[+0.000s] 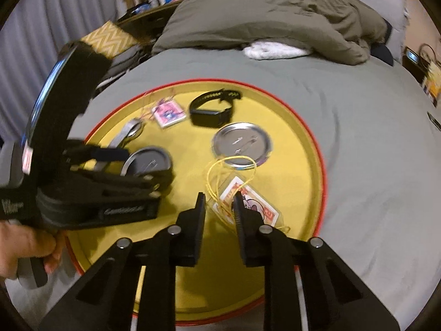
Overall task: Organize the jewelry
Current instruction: 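Grasp silver button with left tool while right tool grasps yellow lanyard card holder, then carry silver button and card holder onto the bed with both tools and release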
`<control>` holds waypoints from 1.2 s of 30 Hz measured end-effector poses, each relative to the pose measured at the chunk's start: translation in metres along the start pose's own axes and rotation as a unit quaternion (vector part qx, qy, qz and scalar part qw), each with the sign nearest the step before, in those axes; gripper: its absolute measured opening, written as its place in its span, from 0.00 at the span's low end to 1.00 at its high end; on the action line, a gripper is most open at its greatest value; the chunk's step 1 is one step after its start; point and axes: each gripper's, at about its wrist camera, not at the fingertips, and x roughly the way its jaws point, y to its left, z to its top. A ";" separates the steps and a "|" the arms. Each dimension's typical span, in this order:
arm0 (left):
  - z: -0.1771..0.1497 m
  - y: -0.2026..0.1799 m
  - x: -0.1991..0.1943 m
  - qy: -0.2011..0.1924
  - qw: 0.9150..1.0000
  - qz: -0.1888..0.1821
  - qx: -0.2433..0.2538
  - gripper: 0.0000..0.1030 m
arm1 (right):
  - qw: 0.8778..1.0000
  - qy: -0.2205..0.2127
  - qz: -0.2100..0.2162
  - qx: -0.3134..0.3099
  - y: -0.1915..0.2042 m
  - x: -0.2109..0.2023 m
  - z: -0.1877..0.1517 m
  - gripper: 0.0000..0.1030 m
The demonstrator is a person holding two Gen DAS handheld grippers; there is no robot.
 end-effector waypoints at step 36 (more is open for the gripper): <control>-0.013 0.008 -0.070 -0.040 0.999 -0.014 0.002 0.70 | 0.995 -0.081 0.035 0.041 -0.005 -0.091 0.024 0.05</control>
